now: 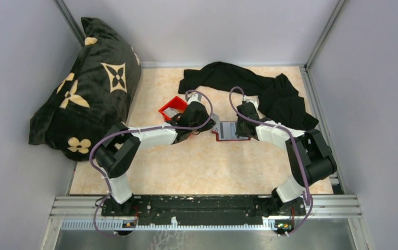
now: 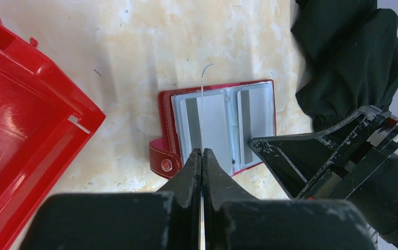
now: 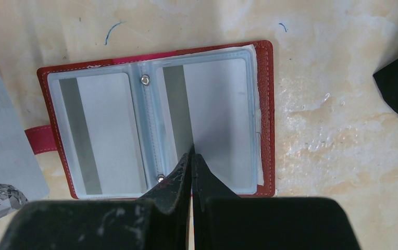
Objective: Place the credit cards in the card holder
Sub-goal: Insert the credit card into the card holder.
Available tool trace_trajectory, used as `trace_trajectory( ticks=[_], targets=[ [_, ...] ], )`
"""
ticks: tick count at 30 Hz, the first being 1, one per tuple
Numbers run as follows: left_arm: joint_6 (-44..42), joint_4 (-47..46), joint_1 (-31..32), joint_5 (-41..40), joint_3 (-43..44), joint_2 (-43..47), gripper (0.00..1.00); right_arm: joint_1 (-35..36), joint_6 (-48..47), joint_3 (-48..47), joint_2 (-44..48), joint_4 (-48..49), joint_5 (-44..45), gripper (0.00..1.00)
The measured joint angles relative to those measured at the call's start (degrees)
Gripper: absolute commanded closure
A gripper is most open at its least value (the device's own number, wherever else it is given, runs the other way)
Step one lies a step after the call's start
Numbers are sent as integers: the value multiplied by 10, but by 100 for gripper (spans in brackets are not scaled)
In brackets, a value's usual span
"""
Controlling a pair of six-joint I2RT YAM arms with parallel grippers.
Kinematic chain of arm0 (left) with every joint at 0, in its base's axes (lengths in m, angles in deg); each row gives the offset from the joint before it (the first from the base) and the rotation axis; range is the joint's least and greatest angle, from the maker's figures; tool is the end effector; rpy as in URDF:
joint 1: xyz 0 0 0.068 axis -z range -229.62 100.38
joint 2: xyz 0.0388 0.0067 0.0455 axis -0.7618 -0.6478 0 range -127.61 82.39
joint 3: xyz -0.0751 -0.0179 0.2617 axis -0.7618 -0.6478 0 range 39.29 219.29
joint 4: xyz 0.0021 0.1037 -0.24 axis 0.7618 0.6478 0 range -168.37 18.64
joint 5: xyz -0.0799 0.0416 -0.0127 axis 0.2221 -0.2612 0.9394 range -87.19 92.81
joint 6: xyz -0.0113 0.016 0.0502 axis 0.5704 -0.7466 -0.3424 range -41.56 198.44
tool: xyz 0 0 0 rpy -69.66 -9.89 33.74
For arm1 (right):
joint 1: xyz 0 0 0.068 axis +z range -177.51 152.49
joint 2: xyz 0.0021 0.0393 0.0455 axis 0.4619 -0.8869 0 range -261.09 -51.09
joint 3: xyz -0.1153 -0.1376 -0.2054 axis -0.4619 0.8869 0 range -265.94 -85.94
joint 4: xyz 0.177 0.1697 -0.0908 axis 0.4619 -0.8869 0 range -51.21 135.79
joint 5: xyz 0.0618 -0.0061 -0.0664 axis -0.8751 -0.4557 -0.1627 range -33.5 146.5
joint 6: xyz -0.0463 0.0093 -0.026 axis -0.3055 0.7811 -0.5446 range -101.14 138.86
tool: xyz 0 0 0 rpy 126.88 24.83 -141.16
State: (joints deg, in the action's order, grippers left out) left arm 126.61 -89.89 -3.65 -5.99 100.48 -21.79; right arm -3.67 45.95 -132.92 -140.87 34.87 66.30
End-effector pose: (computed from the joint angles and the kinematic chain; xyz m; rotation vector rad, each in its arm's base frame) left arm 0.2805 -0.2824 0.1894 -0.1383 2.2177 -0.7945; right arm 0.2806 0.1172 0.1671 0.1410 2.4916 0.1582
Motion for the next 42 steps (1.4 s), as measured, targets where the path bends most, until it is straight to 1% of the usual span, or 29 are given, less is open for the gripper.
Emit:
trace_trajectory(
  ticks=[42],
  targets=[
    [15,15,3,3,1,-35,100,0,0,1,0,3,-4,100]
  ],
)
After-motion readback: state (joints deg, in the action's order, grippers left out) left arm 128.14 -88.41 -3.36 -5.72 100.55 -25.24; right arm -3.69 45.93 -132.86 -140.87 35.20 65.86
